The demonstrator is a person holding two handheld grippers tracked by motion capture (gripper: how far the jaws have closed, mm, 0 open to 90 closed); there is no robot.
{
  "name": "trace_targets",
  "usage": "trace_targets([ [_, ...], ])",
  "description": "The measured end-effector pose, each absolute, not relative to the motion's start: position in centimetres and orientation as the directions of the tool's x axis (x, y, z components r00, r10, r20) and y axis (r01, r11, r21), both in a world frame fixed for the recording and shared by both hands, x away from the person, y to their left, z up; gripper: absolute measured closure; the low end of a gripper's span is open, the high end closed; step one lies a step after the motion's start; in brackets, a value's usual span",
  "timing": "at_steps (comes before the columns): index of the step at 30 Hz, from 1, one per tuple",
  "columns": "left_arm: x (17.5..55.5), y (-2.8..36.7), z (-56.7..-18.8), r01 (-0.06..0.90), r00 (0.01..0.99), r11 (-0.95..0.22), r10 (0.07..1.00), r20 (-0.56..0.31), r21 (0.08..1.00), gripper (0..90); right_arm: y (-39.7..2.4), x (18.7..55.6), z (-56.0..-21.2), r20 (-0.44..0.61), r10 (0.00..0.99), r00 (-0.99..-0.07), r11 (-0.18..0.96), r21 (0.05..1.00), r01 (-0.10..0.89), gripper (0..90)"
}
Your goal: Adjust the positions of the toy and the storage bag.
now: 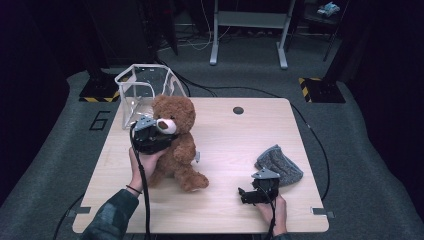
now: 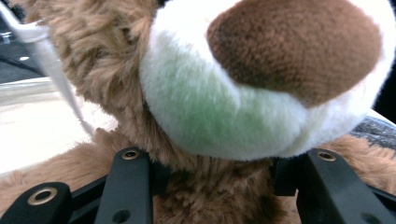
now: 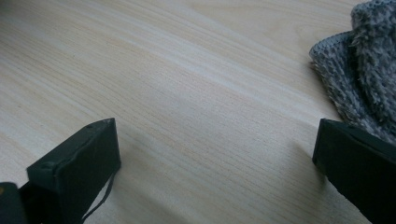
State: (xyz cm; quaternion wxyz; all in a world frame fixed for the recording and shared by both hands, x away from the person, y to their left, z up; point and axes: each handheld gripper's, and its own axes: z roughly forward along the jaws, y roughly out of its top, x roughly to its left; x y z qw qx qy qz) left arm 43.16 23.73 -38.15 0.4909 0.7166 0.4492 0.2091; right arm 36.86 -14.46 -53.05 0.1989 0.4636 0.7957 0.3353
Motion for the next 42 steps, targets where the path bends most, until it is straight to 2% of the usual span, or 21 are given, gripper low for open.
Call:
trace_targets([
  [27,40.2,31.6,-37.3,0.472,0.409,-0.095,0.904,-0.123,0.877,53.2,-14.5,36.9,-53.0,-0.009,0.867,-0.498,0.352,0.717,0.601,0.0],
  [42,38.5,34.6,-38.5,0.607,0.347,-0.149,0.933,-0.092,0.78,53.3,-14.5,36.9,-53.1,-0.008,0.867,-0.499,0.352,0.718,0.601,0.0],
])
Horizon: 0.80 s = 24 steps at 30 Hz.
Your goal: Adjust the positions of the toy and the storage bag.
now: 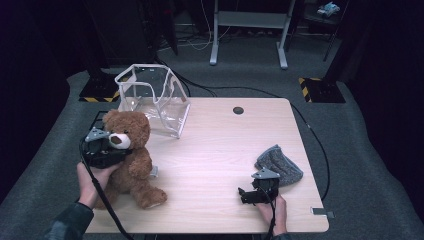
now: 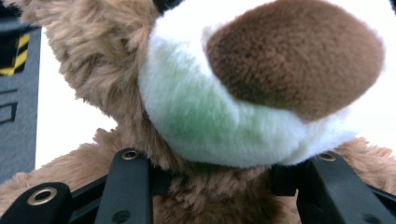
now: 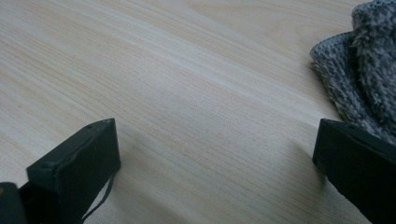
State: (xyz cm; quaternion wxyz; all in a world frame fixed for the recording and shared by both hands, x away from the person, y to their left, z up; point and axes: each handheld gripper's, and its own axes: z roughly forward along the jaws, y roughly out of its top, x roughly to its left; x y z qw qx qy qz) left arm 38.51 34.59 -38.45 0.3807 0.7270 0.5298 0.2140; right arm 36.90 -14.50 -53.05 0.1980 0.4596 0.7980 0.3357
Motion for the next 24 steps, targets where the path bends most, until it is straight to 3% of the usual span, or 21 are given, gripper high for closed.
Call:
trace_targets([
  [10,41.5,36.0,-41.6,0.725,0.321,-0.161,0.939,-0.123,0.669,52.0,-14.4,36.8,-53.0,-0.001,0.867,-0.498,0.349,0.716,0.605,0.0],
  [11,42.5,36.0,-42.2,0.753,0.299,-0.171,0.949,-0.1,0.635,51.8,-14.4,36.9,-53.1,-0.005,0.867,-0.499,0.35,0.718,0.601,0.0],
  [13,43.5,36.2,-43.1,0.789,0.268,-0.138,0.954,-0.134,0.598,51.6,-14.4,36.9,-53.1,-0.004,0.867,-0.499,0.349,0.718,0.602,0.0],
  [14,43.5,36.2,-43.1,0.789,0.268,-0.138,0.954,-0.134,0.598,51.6,-14.4,36.9,-53.1,-0.004,0.867,-0.499,0.349,0.718,0.602,0.0],
  [15,44.5,36.3,-43.9,0.832,0.28,-0.163,0.949,-0.147,0.531,51.2,-14.5,36.8,-53.1,-0.012,0.862,-0.507,0.362,0.715,0.599,0.0],
  [17,45.0,36.1,-44.8,0.857,0.275,-0.164,0.947,-0.164,0.488,50.3,-14.4,36.8,-53.1,-0.003,0.871,-0.492,0.344,0.718,0.605,0.0],
  [19,45.3,36.0,-45.1,0.862,0.283,-0.171,0.944,-0.173,0.478,49.0,-14.4,36.8,-53.1,-0.007,0.867,-0.498,0.352,0.716,0.603,0.0],
  [24,45.4,35.8,-44.8,0.857,0.276,-0.166,0.947,-0.163,0.489,35.2,-14.5,36.8,-53.0,-0.009,0.857,-0.515,0.368,0.71,0.6,0.0],
])
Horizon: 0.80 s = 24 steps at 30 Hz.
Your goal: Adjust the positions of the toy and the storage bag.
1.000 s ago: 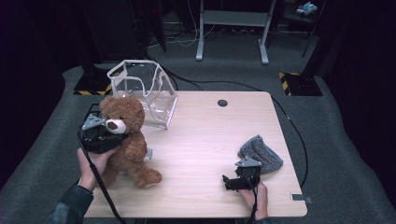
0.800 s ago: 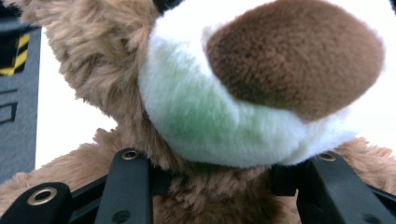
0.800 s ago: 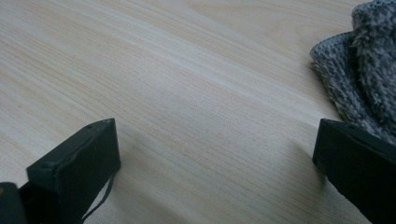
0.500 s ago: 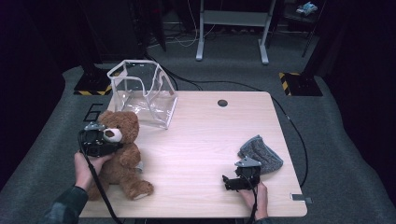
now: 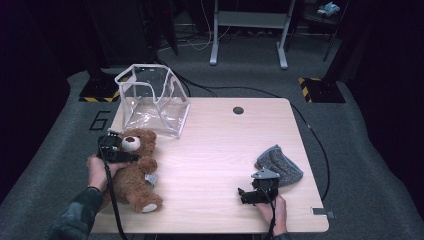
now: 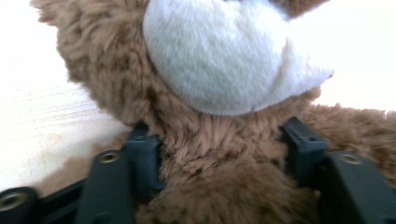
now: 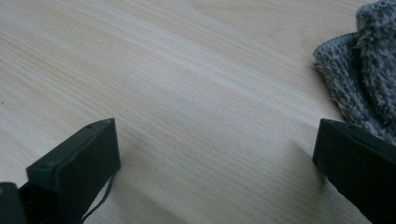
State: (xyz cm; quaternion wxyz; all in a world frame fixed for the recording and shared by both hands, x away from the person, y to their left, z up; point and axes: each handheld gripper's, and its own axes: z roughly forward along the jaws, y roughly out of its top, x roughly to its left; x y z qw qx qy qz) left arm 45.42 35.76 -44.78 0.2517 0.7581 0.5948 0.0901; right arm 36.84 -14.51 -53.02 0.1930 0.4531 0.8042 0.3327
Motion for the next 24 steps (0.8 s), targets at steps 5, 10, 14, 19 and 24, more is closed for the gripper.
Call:
trace_targets([
  [5,45.0,35.7,-43.6,0.831,0.278,-0.144,0.944,-0.178,0.537,23.6,-14.4,36.9,-53.0,-0.005,0.861,-0.508,0.36,0.712,0.602,0.0],
  [10,44.7,35.5,-41.1,0.789,0.28,-0.13,0.946,-0.162,0.601,19.1,-14.4,36.9,-53.0,-0.006,0.861,-0.509,0.36,0.712,0.602,0.0],
  [14,44.9,35.1,-39.5,0.761,0.293,-0.134,0.944,-0.152,0.635,17.1,-14.5,36.9,-53.0,-0.008,0.859,-0.512,0.364,0.713,0.599,0.0],
  [19,46.2,33.6,-37.1,0.72,0.315,-0.15,0.94,-0.127,0.677,16.0,-14.5,36.9,-53.0,-0.008,0.859,-0.512,0.364,0.713,0.599,0.0],
  [24,47.5,31.8,-35.3,0.692,0.345,-0.164,0.931,-0.122,0.703,15.9,-14.5,36.9,-53.0,-0.008,0.858,-0.514,0.365,0.714,0.598,0.0],
])
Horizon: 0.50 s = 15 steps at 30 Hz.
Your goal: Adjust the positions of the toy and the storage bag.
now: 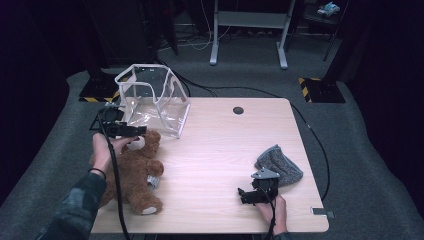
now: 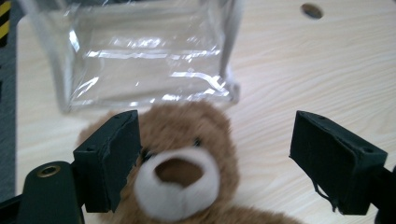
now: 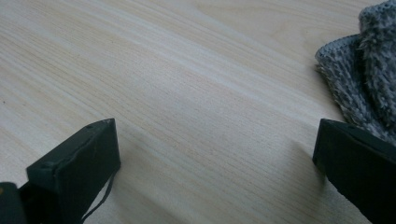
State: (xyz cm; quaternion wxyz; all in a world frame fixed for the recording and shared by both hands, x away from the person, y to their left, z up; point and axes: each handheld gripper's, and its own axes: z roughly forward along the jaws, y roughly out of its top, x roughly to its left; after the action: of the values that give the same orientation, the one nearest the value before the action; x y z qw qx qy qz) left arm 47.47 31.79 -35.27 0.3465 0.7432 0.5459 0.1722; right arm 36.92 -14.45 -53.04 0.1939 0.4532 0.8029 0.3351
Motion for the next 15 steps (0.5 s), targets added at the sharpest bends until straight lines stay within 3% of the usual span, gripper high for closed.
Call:
trace_targets([
  [15,51.7,28.5,-33.3,0.641,0.356,-0.153,0.927,-0.115,0.752,10.2,-14.4,36.9,-53.0,-0.005,0.855,-0.518,0.365,0.715,0.596,0.0],
])
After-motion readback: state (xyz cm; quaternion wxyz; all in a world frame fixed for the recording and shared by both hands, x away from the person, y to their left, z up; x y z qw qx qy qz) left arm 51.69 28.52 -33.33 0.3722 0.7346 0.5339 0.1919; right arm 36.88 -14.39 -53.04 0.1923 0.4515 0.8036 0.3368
